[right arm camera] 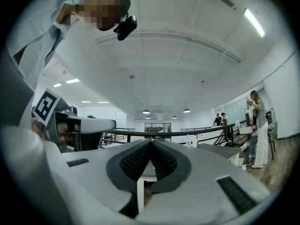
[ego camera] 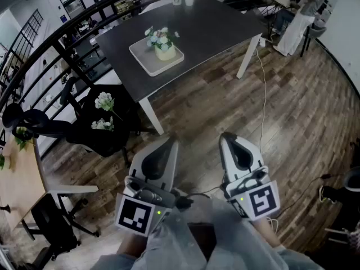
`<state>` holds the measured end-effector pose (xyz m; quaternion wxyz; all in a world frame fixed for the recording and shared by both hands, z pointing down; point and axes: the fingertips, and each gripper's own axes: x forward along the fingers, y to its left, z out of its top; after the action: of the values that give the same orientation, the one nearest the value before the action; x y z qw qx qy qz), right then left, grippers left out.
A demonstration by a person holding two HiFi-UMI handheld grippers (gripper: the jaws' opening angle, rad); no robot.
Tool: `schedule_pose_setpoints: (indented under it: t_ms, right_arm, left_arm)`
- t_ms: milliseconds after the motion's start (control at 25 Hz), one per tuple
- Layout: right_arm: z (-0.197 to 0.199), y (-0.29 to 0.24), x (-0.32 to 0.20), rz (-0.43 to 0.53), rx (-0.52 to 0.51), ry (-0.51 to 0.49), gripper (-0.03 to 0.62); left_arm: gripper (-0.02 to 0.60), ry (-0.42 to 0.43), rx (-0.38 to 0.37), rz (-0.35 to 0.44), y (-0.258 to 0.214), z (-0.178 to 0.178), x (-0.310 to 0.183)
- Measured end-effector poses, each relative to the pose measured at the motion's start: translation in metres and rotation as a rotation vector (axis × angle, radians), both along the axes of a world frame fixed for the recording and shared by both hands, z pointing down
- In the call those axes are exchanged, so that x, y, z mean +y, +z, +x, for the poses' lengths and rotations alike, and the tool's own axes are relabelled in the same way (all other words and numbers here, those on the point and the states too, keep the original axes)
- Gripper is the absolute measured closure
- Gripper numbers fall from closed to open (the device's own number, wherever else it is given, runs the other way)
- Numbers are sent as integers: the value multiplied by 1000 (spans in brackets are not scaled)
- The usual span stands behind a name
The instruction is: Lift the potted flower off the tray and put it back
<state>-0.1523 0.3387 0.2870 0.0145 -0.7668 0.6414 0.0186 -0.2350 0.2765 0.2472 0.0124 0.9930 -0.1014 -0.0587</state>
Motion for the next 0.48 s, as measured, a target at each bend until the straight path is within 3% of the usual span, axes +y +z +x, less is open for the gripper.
schedule_pose_setpoints:
  t_ms: [480]
  right_arm:
    - [-4,0,-3,5,22,-3,593]
  left_arm:
    - [583,-5,8,7,1,-4,-3]
